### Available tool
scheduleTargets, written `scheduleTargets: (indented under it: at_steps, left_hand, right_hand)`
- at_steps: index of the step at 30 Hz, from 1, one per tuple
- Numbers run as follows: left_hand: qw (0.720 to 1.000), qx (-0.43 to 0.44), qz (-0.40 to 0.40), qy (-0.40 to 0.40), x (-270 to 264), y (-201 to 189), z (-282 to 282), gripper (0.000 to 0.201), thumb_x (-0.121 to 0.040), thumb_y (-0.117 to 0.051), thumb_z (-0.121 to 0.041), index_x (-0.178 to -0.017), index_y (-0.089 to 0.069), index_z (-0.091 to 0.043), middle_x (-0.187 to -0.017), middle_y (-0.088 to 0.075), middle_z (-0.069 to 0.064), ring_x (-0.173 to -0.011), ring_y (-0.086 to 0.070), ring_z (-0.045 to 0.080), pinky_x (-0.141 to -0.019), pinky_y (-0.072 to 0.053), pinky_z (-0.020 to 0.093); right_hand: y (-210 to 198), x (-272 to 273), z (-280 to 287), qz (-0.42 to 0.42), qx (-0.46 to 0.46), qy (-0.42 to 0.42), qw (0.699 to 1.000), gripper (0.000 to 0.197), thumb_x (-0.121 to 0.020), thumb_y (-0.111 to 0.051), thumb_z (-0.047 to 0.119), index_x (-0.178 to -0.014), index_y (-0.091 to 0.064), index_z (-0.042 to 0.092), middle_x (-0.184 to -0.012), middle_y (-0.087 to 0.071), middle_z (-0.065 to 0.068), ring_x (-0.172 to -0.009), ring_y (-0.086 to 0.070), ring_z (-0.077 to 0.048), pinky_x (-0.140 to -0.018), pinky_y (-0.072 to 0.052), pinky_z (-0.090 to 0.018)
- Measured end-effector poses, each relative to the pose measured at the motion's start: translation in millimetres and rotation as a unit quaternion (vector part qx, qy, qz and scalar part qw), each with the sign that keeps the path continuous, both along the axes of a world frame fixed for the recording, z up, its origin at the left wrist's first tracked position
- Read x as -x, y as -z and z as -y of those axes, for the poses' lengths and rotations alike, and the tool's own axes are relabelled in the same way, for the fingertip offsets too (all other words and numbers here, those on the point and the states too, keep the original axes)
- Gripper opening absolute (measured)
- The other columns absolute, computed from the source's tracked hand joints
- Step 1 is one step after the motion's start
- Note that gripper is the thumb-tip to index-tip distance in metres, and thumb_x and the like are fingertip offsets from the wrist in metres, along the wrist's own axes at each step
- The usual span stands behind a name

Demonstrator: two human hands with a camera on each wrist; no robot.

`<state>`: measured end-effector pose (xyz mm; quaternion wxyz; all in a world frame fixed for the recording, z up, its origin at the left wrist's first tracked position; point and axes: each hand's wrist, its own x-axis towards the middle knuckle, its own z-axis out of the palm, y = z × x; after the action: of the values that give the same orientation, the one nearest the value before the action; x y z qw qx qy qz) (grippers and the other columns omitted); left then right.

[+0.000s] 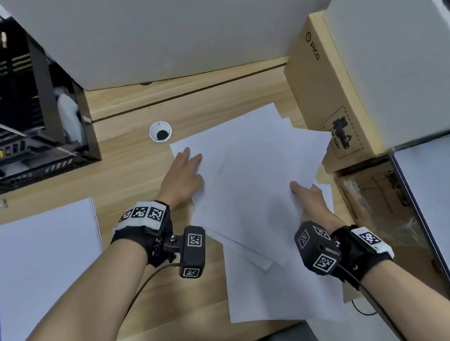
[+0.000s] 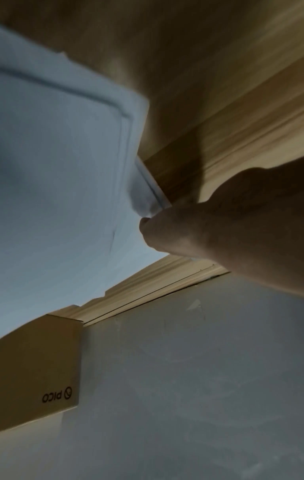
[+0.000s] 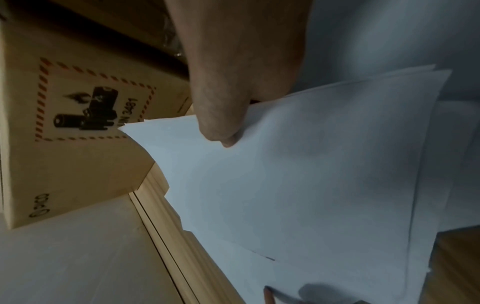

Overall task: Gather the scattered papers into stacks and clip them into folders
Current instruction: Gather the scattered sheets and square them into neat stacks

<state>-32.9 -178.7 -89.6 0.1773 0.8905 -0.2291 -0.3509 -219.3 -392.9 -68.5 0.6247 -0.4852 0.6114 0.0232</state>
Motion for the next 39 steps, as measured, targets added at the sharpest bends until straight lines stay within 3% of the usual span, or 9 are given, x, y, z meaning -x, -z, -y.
scheduleTargets:
  at_steps: [6, 10, 13, 16, 19, 24, 29, 33, 39]
  left_hand:
    - [0.998, -0.024, -0.012, -0.052, 25, -6, -47, 0.053, -0.096, -0.042, -0.019, -0.149, -0.036, -0.024, -0.162, -0.017, -0.004, -0.148, -0.015, 0.018, -0.117, -0.022, 0.04]
    - [0.992, -0.005, -0.03, -0.124, 45, -7, -78, 0.048, -0.095, -0.044, -0.018, -0.142, -0.045, -0.021, -0.151, -0.036, -0.003, -0.138, -0.034, 0.017, -0.111, -0.033, 0.038]
    - [0.982, -0.022, -0.053, -0.177, 59, -10, -96, 0.037, -0.091, -0.043, -0.02, -0.123, -0.062, -0.025, -0.12, -0.056, -0.007, -0.111, -0.054, 0.02, -0.096, -0.045, 0.037]
    - [0.976, 0.009, -0.089, -0.2, 64, -15, -100, 0.021, -0.084, -0.043, -0.023, -0.087, -0.063, -0.027, -0.086, -0.059, -0.009, -0.08, -0.05, 0.022, -0.075, -0.042, 0.033]
    - [0.974, 0.04, -0.063, -0.214, 55, -17, -92, 0.026, -0.091, -0.046, -0.019, -0.107, -0.067, -0.02, -0.102, -0.062, -0.004, -0.096, -0.056, 0.019, -0.081, -0.044, 0.031]
    - [0.979, 0.024, -0.056, -0.194, 52, -9, -69, 0.051, -0.091, -0.055, -0.025, -0.14, -0.045, -0.017, -0.144, -0.039, 0.006, -0.133, -0.038, 0.026, -0.104, -0.035, 0.035]
    - [0.979, 0.0, -0.032, -0.201, 60, -8, -52, 0.065, -0.083, -0.063, -0.04, -0.139, -0.042, -0.015, -0.136, -0.049, 0.007, -0.122, -0.047, 0.028, -0.1, -0.043, 0.042]
    - [0.969, 0.006, -0.107, -0.222, 63, -14, -50, 0.075, -0.071, -0.059, -0.052, -0.136, -0.042, -0.019, -0.124, -0.058, -0.002, -0.111, -0.057, 0.026, -0.094, -0.049, 0.045]
    - [0.914, 0.14, -0.223, -0.31, 63, -20, -55, 0.034, -0.085, -0.071, -0.025, -0.117, -0.063, -0.014, -0.113, -0.069, 0.001, -0.1, -0.066, 0.02, -0.092, -0.054, 0.039]
  right_hand:
    - [-10, -30, -7, -0.025, 0.038, -0.087, 0.995, 0.038, -0.095, -0.051, 0.017, -0.132, -0.047, 0.007, -0.123, -0.057, -0.009, -0.115, -0.055, -0.032, -0.102, -0.044, -0.04]
    - [-13, -41, -19, -0.038, 0.043, -0.156, 0.986, 0.038, -0.091, -0.049, 0.016, -0.127, -0.049, 0.004, -0.113, -0.057, -0.008, -0.1, -0.055, -0.028, -0.083, -0.041, -0.033]
    - [-14, -46, -30, -0.027, 0.043, -0.172, 0.984, 0.036, -0.091, -0.049, 0.014, -0.125, -0.05, 0.002, -0.105, -0.055, -0.007, -0.092, -0.052, -0.025, -0.078, -0.038, -0.032]
    - [-16, -46, -34, -0.017, 0.05, -0.174, 0.983, 0.03, -0.092, -0.048, 0.014, -0.119, -0.052, 0.003, -0.102, -0.057, -0.007, -0.092, -0.053, -0.025, -0.074, -0.039, -0.029]
    - [-19, -36, -32, -0.014, 0.054, -0.147, 0.988, 0.021, -0.088, -0.049, 0.013, -0.107, -0.054, 0.005, -0.088, -0.057, -0.004, -0.086, -0.053, -0.026, -0.069, -0.04, -0.029]
    - [-18, -9, -27, -0.013, 0.023, -0.091, 0.996, 0.032, -0.09, -0.048, 0.007, -0.12, -0.055, -0.004, -0.099, -0.061, -0.013, -0.084, -0.059, -0.029, -0.067, -0.047, -0.03]
    - [-27, -7, -33, 0.029, -0.033, -0.073, 0.996, 0.025, -0.096, -0.045, 0.004, -0.119, -0.055, 0.002, -0.088, -0.061, -0.01, -0.068, -0.059, -0.023, -0.034, -0.044, -0.018]
    - [-20, -15, -38, 0.033, -0.046, -0.079, 0.995, 0.032, -0.094, -0.045, 0.003, -0.124, -0.056, 0.004, -0.101, -0.066, -0.013, -0.077, -0.063, -0.028, -0.046, -0.052, -0.024]
    - [-14, -27, -48, 0.005, -0.052, -0.117, 0.992, 0.038, -0.089, -0.048, 0.01, -0.126, -0.057, 0.007, -0.116, -0.066, -0.017, -0.099, -0.065, -0.036, -0.08, -0.055, -0.041]
